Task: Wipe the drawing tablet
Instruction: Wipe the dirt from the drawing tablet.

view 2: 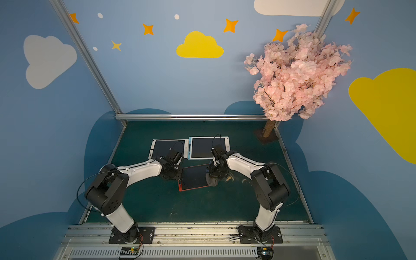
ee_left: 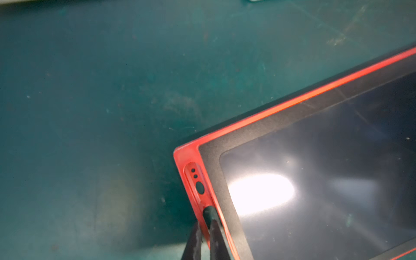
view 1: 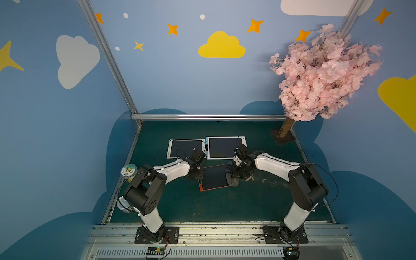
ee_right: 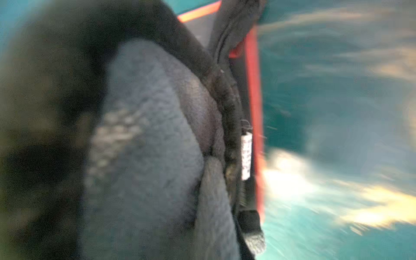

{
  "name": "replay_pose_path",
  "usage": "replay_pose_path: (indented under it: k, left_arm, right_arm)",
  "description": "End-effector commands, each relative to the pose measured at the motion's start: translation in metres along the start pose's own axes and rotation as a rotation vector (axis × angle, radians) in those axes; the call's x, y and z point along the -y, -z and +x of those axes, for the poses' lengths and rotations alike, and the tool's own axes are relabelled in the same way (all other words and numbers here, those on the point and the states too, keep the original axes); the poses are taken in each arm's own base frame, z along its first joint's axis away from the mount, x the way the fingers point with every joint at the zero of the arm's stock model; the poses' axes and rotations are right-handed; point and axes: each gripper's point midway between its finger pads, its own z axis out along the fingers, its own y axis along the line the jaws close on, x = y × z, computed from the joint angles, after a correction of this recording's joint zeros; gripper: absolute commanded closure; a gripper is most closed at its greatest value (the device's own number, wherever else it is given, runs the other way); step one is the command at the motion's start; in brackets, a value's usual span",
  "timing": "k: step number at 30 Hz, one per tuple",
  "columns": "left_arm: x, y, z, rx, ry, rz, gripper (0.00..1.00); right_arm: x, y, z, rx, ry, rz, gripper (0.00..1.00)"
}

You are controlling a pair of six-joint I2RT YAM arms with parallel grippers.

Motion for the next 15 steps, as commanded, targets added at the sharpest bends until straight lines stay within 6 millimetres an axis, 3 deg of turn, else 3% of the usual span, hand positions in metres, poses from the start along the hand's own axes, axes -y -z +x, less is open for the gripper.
replay_pose_path:
  k: [1,6,9,12,15]
  left_arm:
    - [-0.002,0.0,0.017,-0.056,-0.01,-0.006,0.9]
    - [-0.002,0.002,0.017,-0.052,-0.013,-0.004,0.9]
    - [-0.003,0.003,0.017,-0.049,-0.011,-0.004,0.9]
    - [-0.003,0.004,0.018,-0.048,-0.012,-0.006,0.9]
    - [-0.003,0.005,0.018,-0.046,-0.01,-0.004,0.9]
  right_arm:
    - [0.033,0.009,0.017,-0.025,0.025,0.16,1.0]
    - [0.051,0.034,0.009,0.044,0.063,0.308,1.0]
    - [0.063,0.066,0.0,0.132,0.083,0.438,1.0]
    - [0.06,0.099,-0.004,0.227,0.091,0.445,1.0]
    - [0.053,0.119,-0.005,0.279,0.097,0.412,1.0]
